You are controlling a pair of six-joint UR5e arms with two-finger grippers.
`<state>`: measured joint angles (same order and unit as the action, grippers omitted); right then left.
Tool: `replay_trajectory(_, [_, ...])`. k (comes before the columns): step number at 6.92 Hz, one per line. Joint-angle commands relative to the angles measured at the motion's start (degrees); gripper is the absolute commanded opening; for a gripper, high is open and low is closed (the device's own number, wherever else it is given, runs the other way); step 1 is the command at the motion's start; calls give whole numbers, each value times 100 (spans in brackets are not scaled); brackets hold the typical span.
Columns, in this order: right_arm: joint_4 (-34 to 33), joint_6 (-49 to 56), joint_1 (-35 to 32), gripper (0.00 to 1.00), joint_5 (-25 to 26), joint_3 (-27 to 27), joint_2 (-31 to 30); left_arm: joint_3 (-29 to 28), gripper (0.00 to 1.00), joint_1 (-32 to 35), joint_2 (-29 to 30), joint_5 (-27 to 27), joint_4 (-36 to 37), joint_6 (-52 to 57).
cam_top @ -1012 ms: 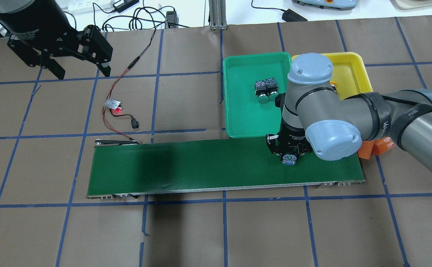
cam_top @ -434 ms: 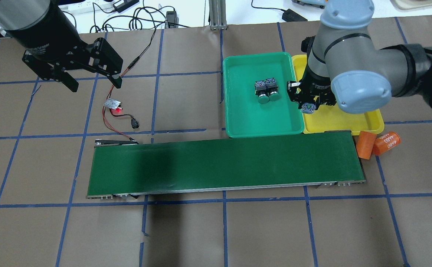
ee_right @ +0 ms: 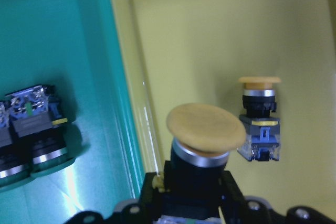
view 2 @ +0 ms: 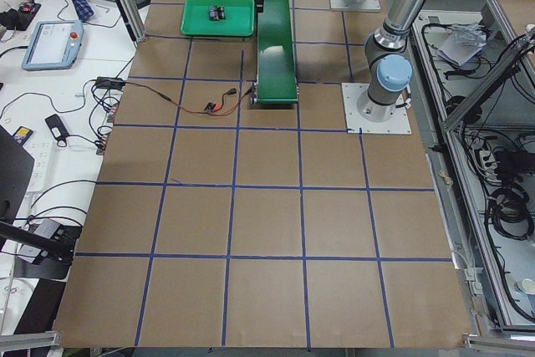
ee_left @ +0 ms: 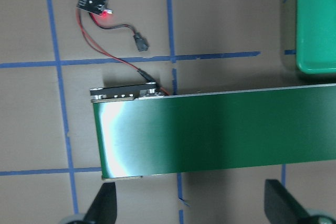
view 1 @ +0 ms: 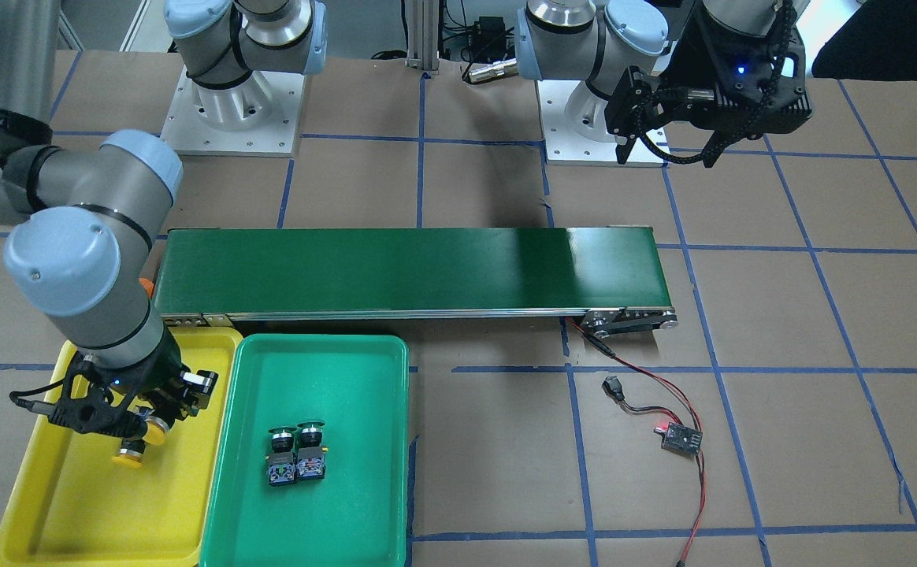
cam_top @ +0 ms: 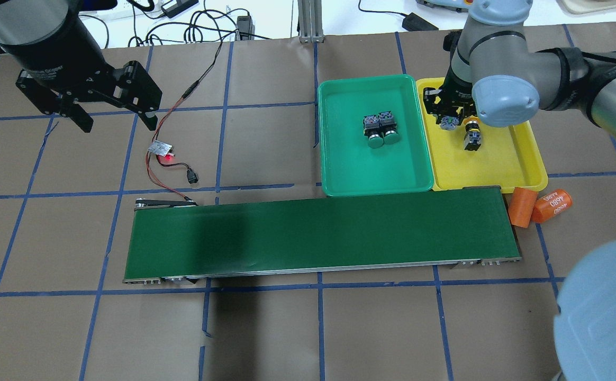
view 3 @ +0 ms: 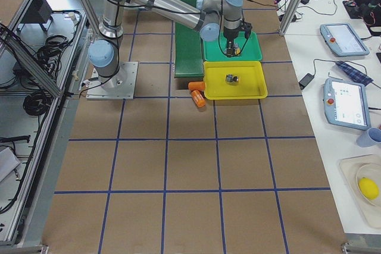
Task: Sort buttons by color to trays
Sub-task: 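Carry the button into the yellow tray and release it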
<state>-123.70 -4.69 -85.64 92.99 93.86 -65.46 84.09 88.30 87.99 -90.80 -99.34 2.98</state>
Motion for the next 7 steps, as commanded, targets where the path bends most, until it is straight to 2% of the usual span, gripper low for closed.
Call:
replay_trajectory(1, [-58,240,179,40,-18,-96,314,29,100,11,-1,-61,20,-8])
replay_trajectory(2, [-58,250,188,81,-44,-96,375,20,100,3,16,-35,37,-16])
replay_trajectory(3, [-41,258,188,100,-35,-88,367,20,100,11,16,-17,37,-16])
replay_trajectory(4, [29,250,206,100,-9,-53,280,29,100,11,8,-17,37,-16])
replay_trajectory(5, [578,241,163,100,-209,9,-77,64,100,3,-19,-34,72,-8])
replay_trajectory(7, [2087,241,57,100,-422,18,-1410,64,100,11,-19,-26,81,-16])
